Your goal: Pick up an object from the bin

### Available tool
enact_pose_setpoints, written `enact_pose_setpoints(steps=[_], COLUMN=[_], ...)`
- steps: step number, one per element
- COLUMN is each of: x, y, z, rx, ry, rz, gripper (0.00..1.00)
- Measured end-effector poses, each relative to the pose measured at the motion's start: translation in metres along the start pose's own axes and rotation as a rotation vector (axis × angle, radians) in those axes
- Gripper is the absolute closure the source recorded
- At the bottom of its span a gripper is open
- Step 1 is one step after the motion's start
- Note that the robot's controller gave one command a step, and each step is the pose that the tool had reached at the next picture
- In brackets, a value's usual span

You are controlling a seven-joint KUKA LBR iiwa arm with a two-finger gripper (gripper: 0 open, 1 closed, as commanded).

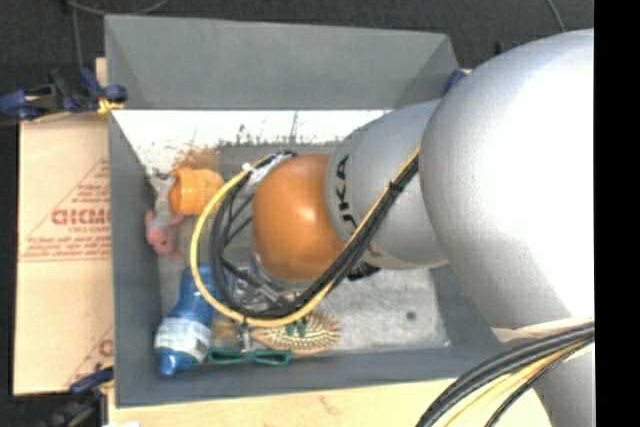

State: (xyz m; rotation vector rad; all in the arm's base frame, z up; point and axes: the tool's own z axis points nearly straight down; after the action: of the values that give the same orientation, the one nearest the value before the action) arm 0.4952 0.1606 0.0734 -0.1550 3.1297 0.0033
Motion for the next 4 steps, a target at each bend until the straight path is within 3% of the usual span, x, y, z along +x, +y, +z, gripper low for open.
enact_pose_setpoints(steps=[1, 2, 3, 4], x=[-0.001, 0.003, 0.003, 0.002], y=[-0.004, -0.015, -0.015, -0.010], z=[-0.045, -0.046, -0.046, -0.001], rx=[0.000, 0.000, -0.001, -0.001], ry=[0.009, 0.007, 0.007, -0.005], rz=[0.022, 0.064, 0.066, -0.176], gripper=[1.00, 0.00, 0.00, 1.00])
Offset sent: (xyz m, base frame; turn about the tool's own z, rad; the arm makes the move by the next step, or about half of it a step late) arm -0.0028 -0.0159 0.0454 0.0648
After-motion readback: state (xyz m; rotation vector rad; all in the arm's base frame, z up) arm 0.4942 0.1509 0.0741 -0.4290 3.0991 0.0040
